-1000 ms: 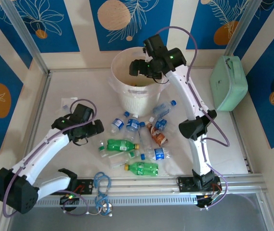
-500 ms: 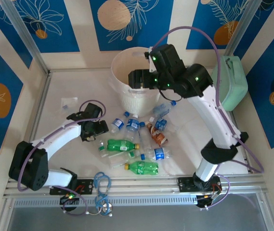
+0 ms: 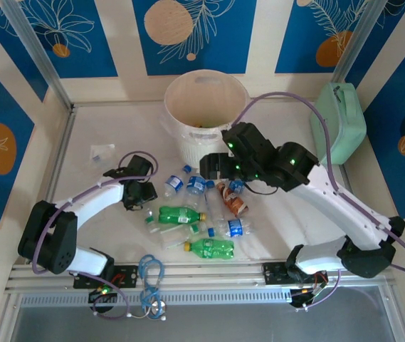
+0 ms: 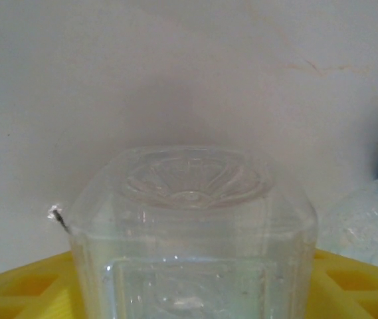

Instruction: Put the plastic bottles in the bin

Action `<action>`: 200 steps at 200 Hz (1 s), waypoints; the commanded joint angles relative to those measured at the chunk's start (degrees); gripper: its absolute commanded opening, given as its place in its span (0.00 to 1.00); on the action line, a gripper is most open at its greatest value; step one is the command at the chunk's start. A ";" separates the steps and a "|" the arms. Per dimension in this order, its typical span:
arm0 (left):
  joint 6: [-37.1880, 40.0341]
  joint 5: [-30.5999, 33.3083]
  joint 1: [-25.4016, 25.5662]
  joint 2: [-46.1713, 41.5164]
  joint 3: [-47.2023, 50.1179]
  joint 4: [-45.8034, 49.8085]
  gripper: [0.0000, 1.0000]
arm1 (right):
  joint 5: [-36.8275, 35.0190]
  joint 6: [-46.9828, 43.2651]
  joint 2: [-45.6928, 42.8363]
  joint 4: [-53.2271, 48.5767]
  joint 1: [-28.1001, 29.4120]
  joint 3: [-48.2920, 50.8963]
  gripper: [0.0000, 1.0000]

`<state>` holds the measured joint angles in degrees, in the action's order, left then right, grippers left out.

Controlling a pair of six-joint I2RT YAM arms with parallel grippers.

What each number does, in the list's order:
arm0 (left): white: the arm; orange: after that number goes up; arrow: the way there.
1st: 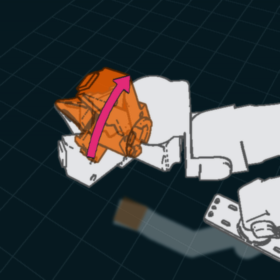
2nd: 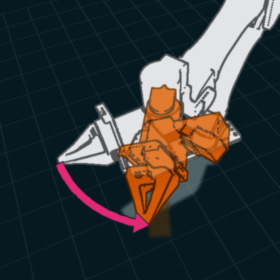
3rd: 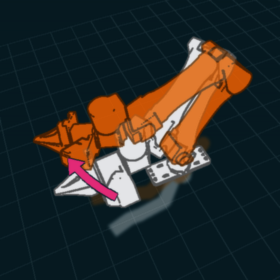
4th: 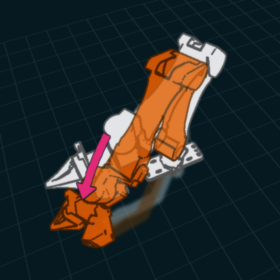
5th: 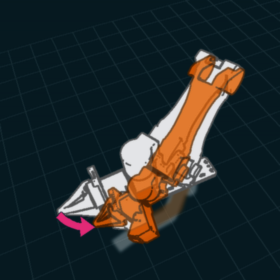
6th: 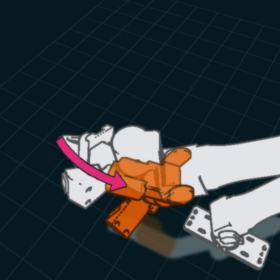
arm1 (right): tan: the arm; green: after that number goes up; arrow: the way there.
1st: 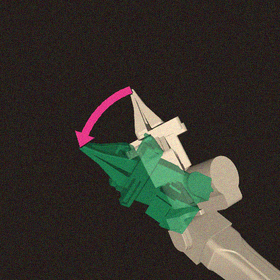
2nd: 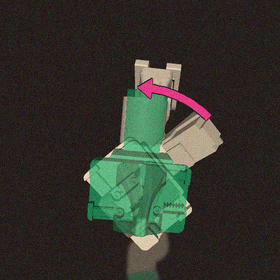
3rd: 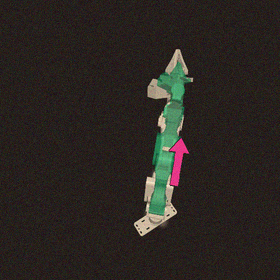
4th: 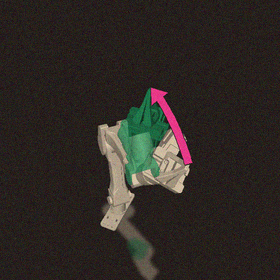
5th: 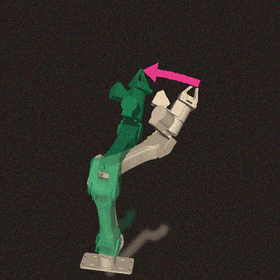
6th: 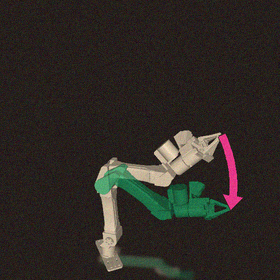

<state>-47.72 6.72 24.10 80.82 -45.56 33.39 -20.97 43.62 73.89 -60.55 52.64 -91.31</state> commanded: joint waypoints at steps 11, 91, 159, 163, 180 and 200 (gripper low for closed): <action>-0.31 1.27 -1.23 -0.34 0.47 0.36 0.59 | 2.63 4.70 -2.72 4.58 0.47 4.45 0.83; -0.68 -3.95 -4.52 -11.69 -6.44 3.79 0.53 | 14.13 3.47 -2.43 11.75 -0.91 6.55 0.84; -10.01 -20.27 -5.86 -21.79 -11.15 -17.13 0.51 | 29.76 4.94 -2.05 20.09 -5.19 8.52 0.85; -10.86 -21.54 -5.84 -21.84 -11.04 -19.04 0.51 | 30.34 5.06 -1.95 20.50 -5.33 8.60 0.85; -16.38 -26.51 -5.83 -21.41 -10.24 -29.00 0.50 | 33.50 6.35 -1.87 22.94 -6.46 9.32 0.85; -22.62 -30.42 -5.84 -20.45 -9.05 -40.18 0.49 | 36.37 8.41 -2.08 26.54 -8.56 10.50 0.85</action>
<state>-60.71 -15.03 18.85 59.77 -55.37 11.44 8.34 49.21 71.85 -39.62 46.15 -82.56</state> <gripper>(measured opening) 0.524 0.852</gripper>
